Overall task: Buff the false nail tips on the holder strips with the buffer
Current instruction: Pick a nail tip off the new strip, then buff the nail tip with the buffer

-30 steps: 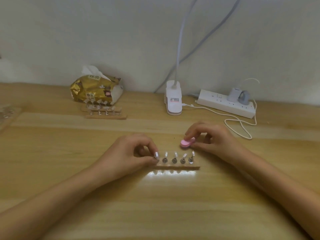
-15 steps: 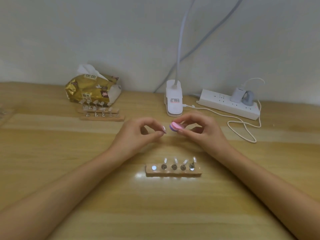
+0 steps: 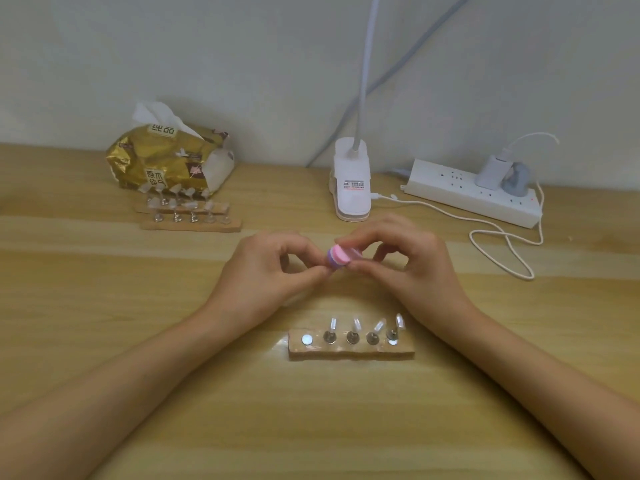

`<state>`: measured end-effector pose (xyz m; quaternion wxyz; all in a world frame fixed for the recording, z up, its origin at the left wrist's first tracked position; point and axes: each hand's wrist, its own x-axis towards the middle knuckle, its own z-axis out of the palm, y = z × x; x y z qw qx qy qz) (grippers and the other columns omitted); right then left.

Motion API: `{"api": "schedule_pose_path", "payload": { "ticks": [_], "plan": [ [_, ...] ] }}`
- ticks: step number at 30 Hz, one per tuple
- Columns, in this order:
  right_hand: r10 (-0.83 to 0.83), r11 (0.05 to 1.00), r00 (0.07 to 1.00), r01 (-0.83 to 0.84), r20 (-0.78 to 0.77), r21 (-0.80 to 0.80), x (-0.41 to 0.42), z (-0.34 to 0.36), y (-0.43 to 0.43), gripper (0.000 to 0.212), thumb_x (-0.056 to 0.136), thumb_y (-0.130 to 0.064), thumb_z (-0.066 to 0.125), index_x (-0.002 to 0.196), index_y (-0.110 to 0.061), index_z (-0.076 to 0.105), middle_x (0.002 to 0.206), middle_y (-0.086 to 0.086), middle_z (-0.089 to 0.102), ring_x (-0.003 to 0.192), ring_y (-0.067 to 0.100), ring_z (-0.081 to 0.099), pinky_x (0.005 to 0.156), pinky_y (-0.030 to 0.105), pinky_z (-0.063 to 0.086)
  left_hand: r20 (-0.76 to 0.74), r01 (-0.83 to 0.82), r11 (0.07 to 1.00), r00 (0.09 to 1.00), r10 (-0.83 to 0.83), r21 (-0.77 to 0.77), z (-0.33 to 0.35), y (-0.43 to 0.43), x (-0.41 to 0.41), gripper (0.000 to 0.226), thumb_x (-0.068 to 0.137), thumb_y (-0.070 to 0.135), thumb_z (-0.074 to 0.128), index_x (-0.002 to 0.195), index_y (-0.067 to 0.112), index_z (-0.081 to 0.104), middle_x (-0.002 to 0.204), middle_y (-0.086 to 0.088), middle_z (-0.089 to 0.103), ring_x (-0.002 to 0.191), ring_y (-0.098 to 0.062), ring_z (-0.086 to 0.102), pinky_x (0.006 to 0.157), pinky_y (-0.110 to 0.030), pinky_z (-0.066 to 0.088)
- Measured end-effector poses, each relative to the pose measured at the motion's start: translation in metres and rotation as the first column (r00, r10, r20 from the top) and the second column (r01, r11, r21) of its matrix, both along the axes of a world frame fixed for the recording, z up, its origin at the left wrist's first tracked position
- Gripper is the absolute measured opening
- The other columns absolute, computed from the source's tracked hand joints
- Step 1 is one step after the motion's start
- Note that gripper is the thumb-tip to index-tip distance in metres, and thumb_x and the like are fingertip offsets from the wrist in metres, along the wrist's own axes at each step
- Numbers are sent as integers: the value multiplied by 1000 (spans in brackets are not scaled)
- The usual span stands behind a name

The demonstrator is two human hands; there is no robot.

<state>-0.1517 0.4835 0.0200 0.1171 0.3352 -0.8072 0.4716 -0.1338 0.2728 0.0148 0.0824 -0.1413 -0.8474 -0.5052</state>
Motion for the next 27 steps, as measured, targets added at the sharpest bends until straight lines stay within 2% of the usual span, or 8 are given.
{"api": "schedule_pose_path", "payload": {
  "ticks": [5,11,13,17,19,23,25,27],
  "plan": [
    [-42,999,999,42,-18,14,1,1,-1,18,82,-5,81,95,-17,77,92,1,72,88,15,65,68,27,45,-12,23,999,1000,-22,30,-1,0,0,6,75,26,82,74,23,76,66,21,65,44,0,42,49,-11,29],
    [-38,999,997,40,-69,29,3,2,-2,15,83,-8,80,94,-17,77,91,4,72,89,14,62,71,25,42,-17,47,998,999,-46,51,0,-1,0,14,74,36,79,75,22,76,63,20,63,43,-2,38,48,-13,28],
    [-5,998,992,13,-126,62,6,1,-3,16,82,-6,79,96,-14,77,92,5,71,89,12,62,74,17,41,-20,41,998,999,-40,46,0,-1,1,24,70,47,75,75,23,76,65,18,63,45,-4,36,48,-17,29],
    [-38,999,997,40,-70,23,4,2,-1,16,83,-6,79,96,-15,77,93,4,72,89,12,62,73,16,39,-13,55,996,998,-54,65,-1,-1,0,5,76,28,80,75,25,76,64,21,64,44,-3,35,48,-14,28],
    [-9,999,997,12,-83,40,4,2,-1,17,82,-6,79,97,-14,76,94,3,73,88,11,62,72,19,41,-20,56,996,998,-55,63,0,-1,1,12,74,37,78,76,25,77,67,19,65,45,-4,34,48,-16,29],
    [-46,999,999,46,-23,1,3,2,-1,16,82,-7,79,96,-15,77,94,2,73,90,11,63,73,21,40,-14,58,996,998,-57,65,0,-1,0,4,75,30,80,76,28,77,67,19,65,45,-5,33,48,-15,28],
    [-9,1000,996,11,-94,23,4,1,-1,17,82,-5,78,97,-12,76,95,2,73,91,9,63,75,16,40,-17,55,996,998,-54,67,0,-1,1,14,73,40,77,77,27,78,65,17,64,46,-5,33,48,-16,28],
    [-42,999,997,42,-61,0,3,2,-1,15,81,-6,79,96,-11,77,94,3,73,89,3,62,77,11,38,-14,47,996,999,-46,70,0,-1,1,7,75,34,79,77,28,77,64,17,64,45,-5,35,48,-15,29]
  ]
}}
